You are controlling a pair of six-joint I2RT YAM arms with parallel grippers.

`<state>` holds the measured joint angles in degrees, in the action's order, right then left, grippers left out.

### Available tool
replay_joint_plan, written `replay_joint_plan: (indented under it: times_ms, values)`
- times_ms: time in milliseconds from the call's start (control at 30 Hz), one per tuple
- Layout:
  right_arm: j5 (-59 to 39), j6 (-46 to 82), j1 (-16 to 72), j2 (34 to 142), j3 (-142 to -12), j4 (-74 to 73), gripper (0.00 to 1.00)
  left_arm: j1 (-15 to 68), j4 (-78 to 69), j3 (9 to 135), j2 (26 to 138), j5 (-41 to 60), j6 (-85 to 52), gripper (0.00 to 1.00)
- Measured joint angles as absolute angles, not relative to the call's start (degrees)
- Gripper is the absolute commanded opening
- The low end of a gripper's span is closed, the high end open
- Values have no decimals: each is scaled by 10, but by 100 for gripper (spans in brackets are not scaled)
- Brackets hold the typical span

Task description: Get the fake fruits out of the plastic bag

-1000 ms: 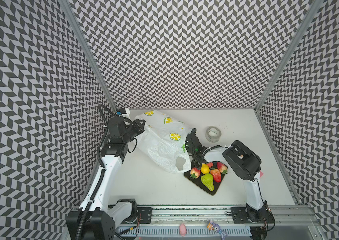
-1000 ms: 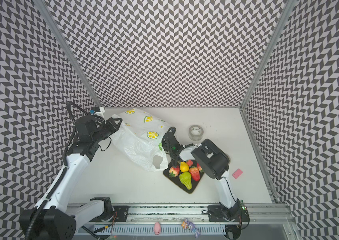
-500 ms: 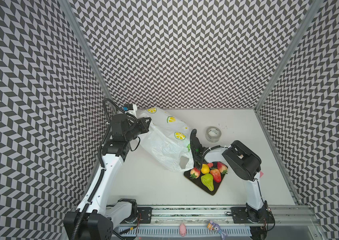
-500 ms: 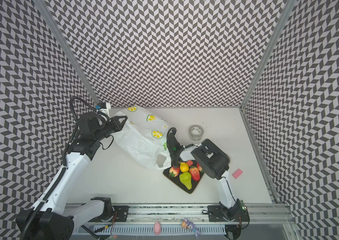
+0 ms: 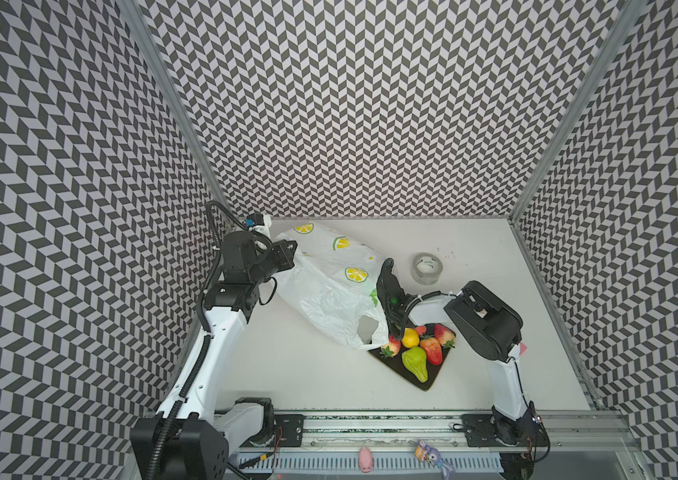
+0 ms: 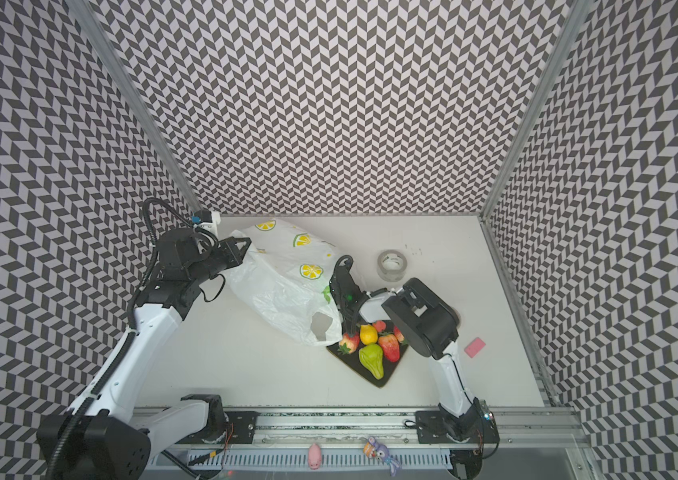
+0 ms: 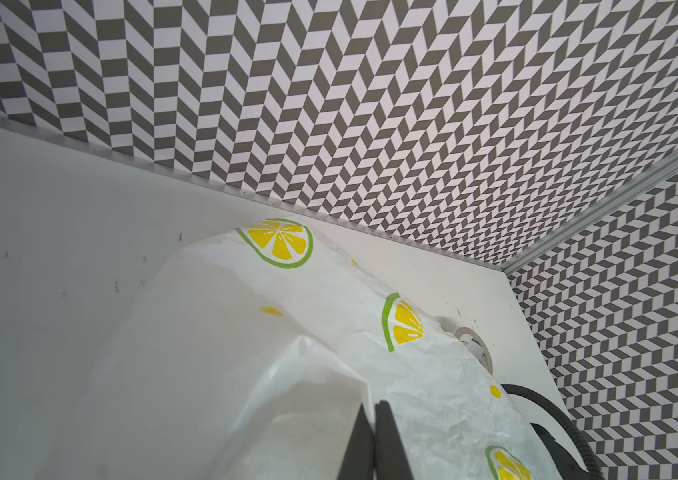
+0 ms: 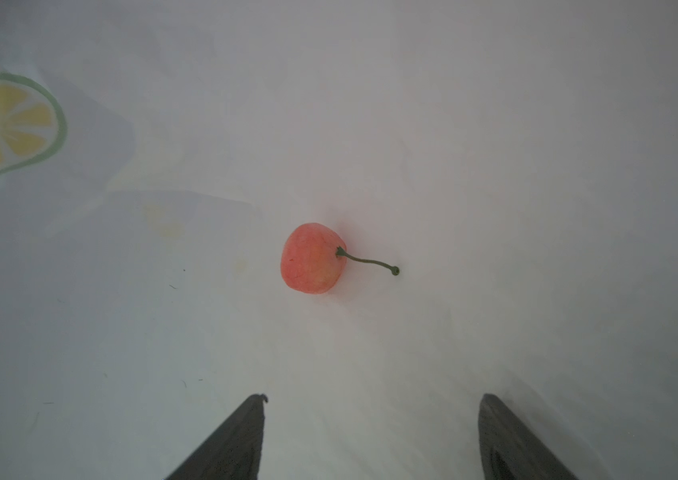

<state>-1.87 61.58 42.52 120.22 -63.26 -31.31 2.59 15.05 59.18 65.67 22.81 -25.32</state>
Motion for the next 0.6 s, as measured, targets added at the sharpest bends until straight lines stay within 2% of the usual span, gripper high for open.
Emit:
replay_joint_plan:
  times_ms: [367,600]
  values:
    - [-19,616,422,1202,-631,-313,79,80,157,610,648,228,-216,0]
    - [-11,595,428,1202,-643,-291,80,75,132,597,668,294,-211,0]
